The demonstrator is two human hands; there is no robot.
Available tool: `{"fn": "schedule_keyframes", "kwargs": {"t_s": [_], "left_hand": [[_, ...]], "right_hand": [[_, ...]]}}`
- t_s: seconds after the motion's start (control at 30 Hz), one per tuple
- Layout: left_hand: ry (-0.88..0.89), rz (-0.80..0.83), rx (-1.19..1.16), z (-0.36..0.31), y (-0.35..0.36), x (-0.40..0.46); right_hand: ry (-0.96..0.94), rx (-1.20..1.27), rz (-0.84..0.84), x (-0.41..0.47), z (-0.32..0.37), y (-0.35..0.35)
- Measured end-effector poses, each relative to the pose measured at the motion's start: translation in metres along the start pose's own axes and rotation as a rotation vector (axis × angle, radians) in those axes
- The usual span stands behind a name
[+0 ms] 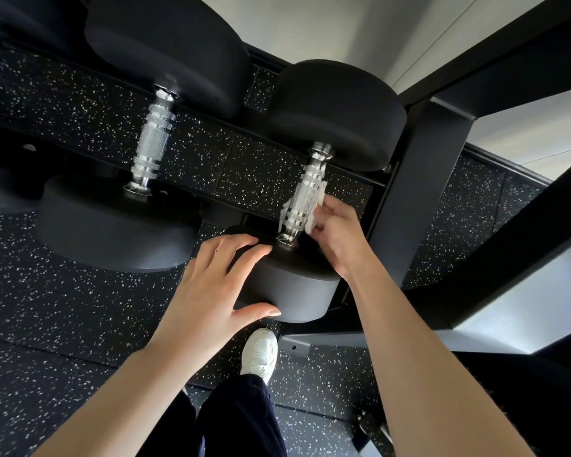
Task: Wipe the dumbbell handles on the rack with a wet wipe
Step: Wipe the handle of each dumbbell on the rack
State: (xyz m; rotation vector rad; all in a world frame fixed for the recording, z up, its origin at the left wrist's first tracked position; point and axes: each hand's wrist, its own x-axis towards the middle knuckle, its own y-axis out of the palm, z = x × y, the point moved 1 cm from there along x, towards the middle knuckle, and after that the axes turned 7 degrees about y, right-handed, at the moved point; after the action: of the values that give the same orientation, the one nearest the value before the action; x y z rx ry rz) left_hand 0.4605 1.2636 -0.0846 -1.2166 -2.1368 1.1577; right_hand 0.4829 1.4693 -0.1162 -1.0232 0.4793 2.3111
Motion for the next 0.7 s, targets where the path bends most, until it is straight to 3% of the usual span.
{"fn": "schedule_keyframes", "kwargs": {"t_s": [0.17,0.3,0.5,0.7], "left_hand": [[-0.009,0.011,-0.005,-0.001,0.000,0.000],[-0.017,0.011,-0.010,-0.001,-0.001,0.000],[-0.033,0.014,-0.026,-0.003,-0.002,0.000],[-0.039,0.009,-0.011,-0.004,-0.002,0.000]], "right_hand": [[0.068,-0.309,0.025,-0.009,-0.002,-0.008],[0.028,-0.619,-0.068,-0.015,-0.005,-0.013],[-0.193,-0.729,-0.280,-0.032,-0.011,-0.008],[-0.304,-0.731,-0.266,-0.039,0.002,0.002]]}}
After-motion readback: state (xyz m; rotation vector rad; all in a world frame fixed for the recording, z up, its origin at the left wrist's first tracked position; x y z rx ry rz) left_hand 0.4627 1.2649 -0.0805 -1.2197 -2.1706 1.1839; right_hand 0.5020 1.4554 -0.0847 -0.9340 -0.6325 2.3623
